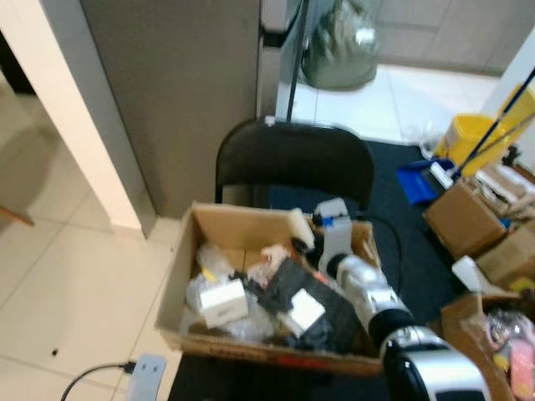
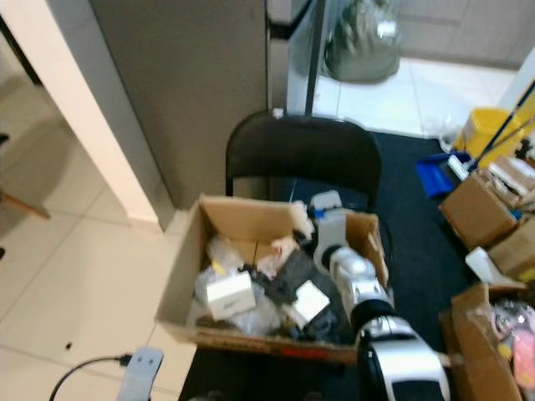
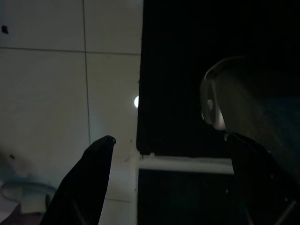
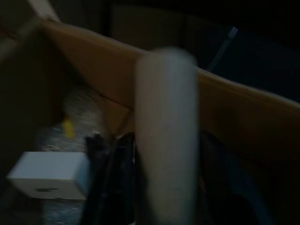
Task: Picking trash to rubbish bin
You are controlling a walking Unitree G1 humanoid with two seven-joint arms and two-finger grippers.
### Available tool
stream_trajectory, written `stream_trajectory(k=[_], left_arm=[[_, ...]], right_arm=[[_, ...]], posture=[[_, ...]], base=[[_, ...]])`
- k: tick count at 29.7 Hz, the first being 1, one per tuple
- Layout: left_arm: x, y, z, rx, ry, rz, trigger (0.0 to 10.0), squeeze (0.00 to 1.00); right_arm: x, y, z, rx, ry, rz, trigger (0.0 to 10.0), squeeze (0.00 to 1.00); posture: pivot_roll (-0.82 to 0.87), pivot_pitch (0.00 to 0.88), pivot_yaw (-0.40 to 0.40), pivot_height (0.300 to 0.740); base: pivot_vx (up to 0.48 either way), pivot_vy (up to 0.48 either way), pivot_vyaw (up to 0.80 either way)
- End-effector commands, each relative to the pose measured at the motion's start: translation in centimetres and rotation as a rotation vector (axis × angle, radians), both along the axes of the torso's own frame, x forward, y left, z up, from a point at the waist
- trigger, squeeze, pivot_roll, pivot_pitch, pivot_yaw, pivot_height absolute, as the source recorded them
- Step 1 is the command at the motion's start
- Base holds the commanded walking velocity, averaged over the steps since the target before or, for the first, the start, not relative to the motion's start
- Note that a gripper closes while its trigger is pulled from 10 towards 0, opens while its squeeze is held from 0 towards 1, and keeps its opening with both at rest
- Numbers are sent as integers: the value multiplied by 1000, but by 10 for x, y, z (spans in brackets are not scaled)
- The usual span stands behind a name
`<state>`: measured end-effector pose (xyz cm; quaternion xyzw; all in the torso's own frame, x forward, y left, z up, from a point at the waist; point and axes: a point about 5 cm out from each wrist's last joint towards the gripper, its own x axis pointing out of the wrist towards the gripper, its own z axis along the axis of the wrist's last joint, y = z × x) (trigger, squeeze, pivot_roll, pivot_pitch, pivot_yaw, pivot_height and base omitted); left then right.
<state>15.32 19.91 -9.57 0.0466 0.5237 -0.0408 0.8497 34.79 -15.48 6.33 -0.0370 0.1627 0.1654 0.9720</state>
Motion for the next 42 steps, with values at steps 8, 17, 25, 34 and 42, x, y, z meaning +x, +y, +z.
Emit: stream_trajectory(k=[8, 17, 25, 34, 42], left_arm=[[-11, -3, -5, -4, 46, 12, 10000, 0], [-13, -3, -6, 12, 64, 13, 10000, 0], [-12, -2, -5, 19, 68, -4, 10000, 0], [-12, 1, -5, 28, 72, -8, 10000, 0], [-11, 1, -4, 30, 69, -18, 10000, 0]], right_arm=[[-11, -21, -18, -16, 83, -106, 10000, 1000], [-36, -39, -38, 542, 171, -169, 10000, 0], [-85, -28, -77, 764, 325, -47, 10000, 0], [-118, -26, -88, 1025, 350, 68, 10000, 0], [-135, -26, -98, 1026, 414, 66, 10000, 0]], posture=[[28, 90, 0, 740], [24, 85, -1, 740], [22, 89, 6, 740], [22, 95, 19, 740], [16, 92, 25, 740]], base=[[0, 0, 0], [0, 0, 0], [-292, 0, 0], [-340, 0, 0], [-341, 0, 0]])
